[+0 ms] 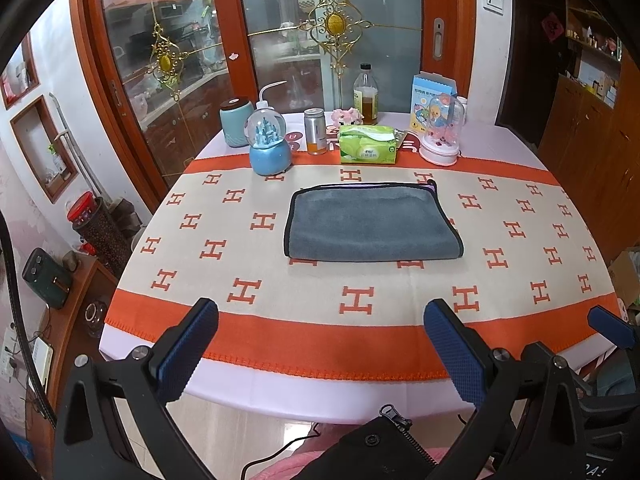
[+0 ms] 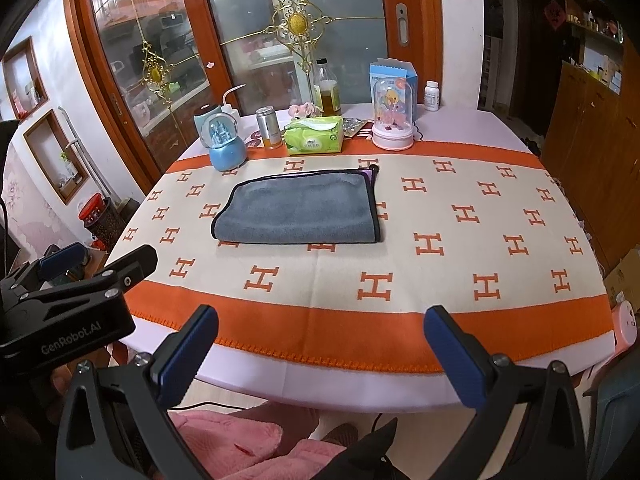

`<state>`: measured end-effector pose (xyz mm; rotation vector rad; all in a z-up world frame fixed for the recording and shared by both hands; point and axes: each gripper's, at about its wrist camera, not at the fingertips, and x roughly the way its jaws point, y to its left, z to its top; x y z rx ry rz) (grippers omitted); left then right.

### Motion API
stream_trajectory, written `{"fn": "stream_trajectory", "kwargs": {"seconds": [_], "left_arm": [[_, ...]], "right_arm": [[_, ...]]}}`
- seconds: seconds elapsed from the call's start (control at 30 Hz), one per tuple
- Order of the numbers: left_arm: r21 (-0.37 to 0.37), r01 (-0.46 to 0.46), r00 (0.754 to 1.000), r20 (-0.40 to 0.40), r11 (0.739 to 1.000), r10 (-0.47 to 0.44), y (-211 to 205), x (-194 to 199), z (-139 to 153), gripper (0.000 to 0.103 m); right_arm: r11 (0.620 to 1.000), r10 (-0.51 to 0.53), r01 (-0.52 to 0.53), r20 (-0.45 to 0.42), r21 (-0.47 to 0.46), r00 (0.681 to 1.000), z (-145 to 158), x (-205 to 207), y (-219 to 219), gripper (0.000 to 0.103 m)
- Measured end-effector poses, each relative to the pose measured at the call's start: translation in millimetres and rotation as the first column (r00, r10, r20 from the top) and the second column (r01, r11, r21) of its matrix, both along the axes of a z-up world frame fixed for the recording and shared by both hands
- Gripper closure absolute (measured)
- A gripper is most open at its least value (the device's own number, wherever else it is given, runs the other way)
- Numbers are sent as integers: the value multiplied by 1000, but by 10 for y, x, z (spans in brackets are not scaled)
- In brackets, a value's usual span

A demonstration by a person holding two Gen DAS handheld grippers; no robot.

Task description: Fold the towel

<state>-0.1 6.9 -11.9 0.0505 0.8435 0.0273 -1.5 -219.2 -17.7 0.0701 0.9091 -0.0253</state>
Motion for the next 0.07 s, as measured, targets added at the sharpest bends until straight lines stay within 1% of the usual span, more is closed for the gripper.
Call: {"fn": "stream_trajectory", "kwargs": {"seconds": [0.07], "left_arm": [[1,1,1000,-1,1000,-1,-1,-6,-2,1]], "right_arm": [[1000,0,0,-1,0,1000,-3,-7,2,0]]}}
